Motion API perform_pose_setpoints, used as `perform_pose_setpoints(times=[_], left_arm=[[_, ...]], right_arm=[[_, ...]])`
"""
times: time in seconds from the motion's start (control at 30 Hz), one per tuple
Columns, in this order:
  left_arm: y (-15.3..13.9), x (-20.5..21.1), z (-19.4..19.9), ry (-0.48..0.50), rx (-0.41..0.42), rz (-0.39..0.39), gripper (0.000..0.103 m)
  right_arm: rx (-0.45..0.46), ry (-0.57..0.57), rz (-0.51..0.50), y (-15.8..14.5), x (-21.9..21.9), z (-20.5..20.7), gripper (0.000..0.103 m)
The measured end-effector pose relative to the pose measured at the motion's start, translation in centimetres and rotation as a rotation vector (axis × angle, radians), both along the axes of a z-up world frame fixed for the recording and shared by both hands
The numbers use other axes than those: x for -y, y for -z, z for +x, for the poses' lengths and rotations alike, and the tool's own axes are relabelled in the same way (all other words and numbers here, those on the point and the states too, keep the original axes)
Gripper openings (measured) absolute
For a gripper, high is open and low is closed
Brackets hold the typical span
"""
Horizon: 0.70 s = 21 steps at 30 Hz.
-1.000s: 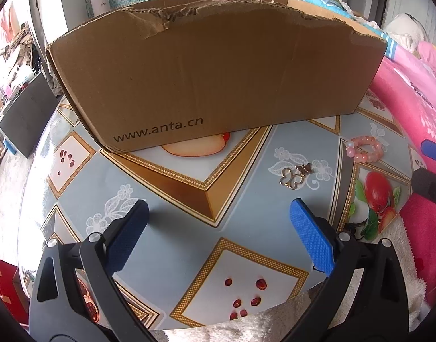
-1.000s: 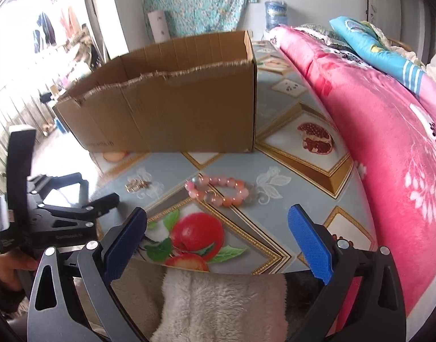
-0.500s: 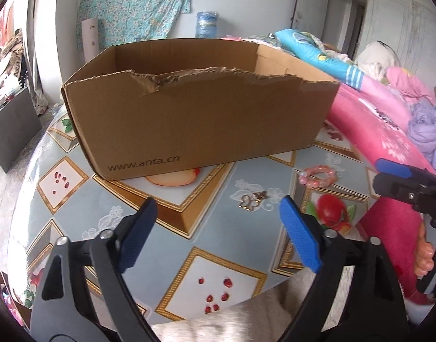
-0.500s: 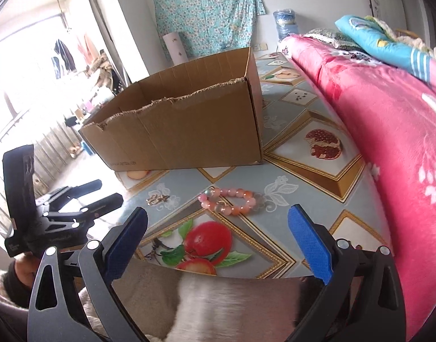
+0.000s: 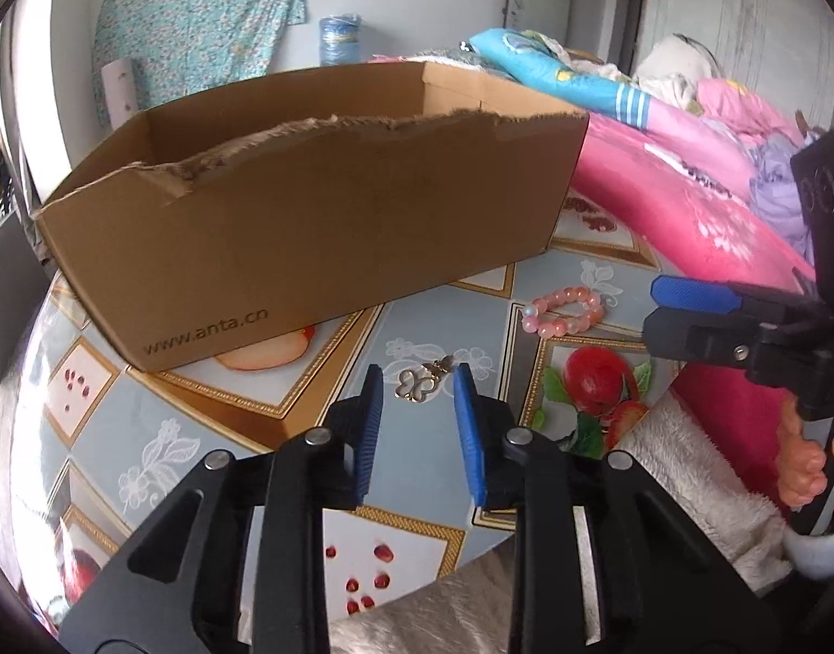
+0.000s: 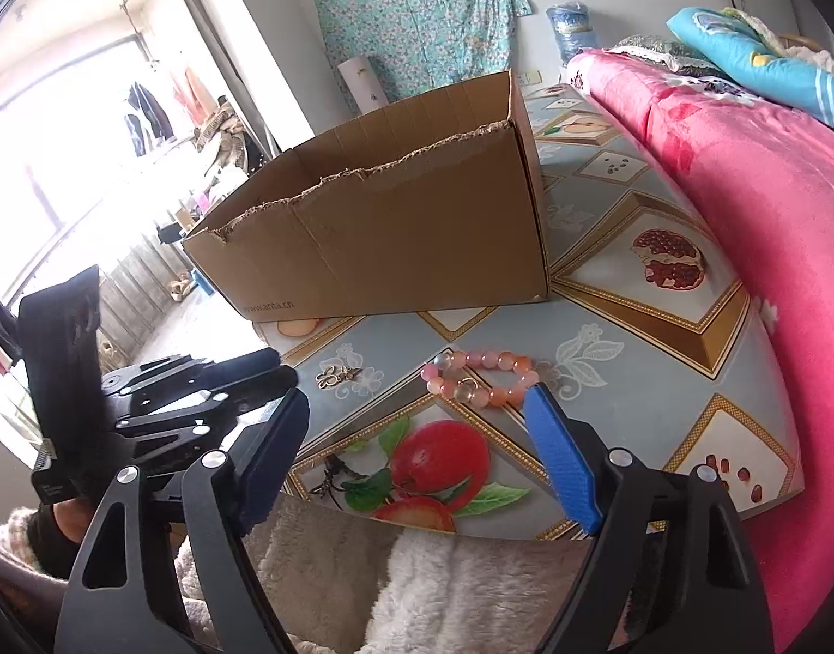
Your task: Organize jewelry
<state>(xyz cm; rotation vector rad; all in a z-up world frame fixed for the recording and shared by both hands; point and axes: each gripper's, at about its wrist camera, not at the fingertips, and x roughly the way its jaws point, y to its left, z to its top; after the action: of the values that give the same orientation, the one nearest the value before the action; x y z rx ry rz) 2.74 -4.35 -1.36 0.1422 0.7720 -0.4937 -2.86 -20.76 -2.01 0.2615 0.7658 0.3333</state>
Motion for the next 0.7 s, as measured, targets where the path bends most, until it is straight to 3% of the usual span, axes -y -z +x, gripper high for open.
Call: perform_pose_setpoints(times=[0.27, 0.6, 0.67, 0.7], left_arm=[[1.8, 1.9, 1.2, 0.043, -0.024, 0.116, 0.024], [1.8, 1.9, 2.6, 0.022, -0.058, 0.124, 0.023], [1.7, 2.0, 2.7, 0.027, -0.071, 0.129, 0.021], [1.6, 2.1, 2.8, 0.032, -0.074, 0.132, 0.015]], right_arm=[[-0.015, 0.012, 0.01, 0.6, 0.2, 0.1, 0.08], [-0.039, 0.003, 0.027, 1.2, 0.2, 0.9, 0.08], [-0.047, 0.009, 0.043, 1.3, 0.3, 1.1, 0.08], [-0.049, 0.01, 0.049, 1.4, 0.3, 1.1, 0.08]])
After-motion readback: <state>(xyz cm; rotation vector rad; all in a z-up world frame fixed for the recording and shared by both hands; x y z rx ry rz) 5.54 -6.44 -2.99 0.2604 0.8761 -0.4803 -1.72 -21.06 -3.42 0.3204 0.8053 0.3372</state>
